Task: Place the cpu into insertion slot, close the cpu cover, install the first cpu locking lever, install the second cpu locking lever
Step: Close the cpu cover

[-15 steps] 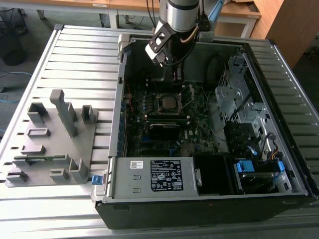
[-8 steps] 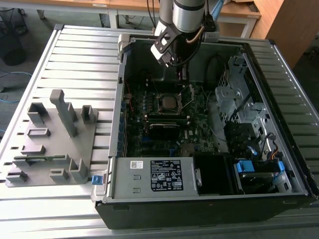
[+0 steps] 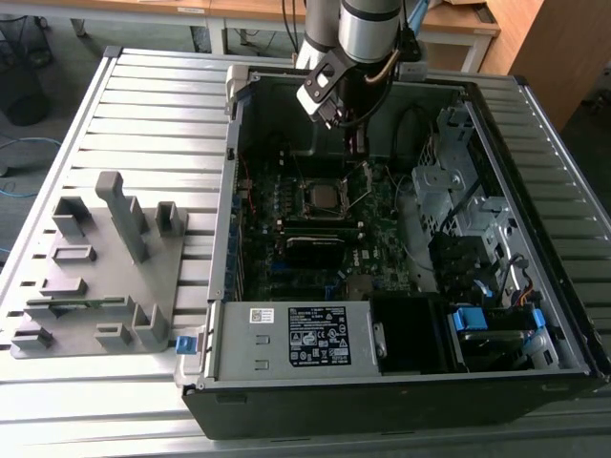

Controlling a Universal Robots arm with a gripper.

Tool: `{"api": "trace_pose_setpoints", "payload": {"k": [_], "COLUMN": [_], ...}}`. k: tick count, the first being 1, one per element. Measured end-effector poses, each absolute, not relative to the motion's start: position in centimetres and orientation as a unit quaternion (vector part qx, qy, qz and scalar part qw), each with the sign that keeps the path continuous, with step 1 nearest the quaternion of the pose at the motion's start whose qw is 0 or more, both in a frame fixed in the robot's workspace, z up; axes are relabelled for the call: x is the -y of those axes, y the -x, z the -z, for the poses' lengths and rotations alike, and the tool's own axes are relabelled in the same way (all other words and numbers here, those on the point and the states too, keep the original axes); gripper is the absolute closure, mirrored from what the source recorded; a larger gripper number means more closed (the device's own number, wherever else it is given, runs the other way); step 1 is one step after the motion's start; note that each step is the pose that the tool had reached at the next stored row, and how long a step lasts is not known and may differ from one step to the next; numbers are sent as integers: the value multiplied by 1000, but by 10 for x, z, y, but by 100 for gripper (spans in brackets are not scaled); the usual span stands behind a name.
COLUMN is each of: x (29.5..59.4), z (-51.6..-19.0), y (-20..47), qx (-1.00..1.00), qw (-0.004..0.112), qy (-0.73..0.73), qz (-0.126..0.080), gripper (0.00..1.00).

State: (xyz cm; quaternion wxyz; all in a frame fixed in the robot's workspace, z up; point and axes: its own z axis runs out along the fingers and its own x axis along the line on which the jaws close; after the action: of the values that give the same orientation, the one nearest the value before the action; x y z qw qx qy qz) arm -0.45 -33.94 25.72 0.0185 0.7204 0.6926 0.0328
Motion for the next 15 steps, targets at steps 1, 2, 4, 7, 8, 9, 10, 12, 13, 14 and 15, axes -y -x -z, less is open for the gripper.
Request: {"api": "trace_pose_setpoints", "payload": {"k": [1, 2, 4, 7, 8, 9, 10, 12, 13, 14, 15], "x": [339, 339, 339, 339, 339, 339, 339, 339, 339, 339, 339], "z": [-258, -259, -260, -260, -260, -260, -260, -260, -260, -260, -260], "y": [4, 4, 4, 4, 4, 4, 4, 2, 0, -2, -3], "qx": [-693, -693, -693, -693, -693, -693, -693, -693, -693, -693, -693], "qw": [18, 18, 18, 18, 18, 18, 18, 18, 18, 18, 18], "qy": [-720, -720, -720, -720, -720, -720, -720, -720, -720, -720, -720], "qz": [-33, -33, -33, -33, -33, -33, -33, -33, -33, -33, -33], "gripper": [89, 89, 89, 89, 89, 89, 89, 89, 89, 89, 89]}}
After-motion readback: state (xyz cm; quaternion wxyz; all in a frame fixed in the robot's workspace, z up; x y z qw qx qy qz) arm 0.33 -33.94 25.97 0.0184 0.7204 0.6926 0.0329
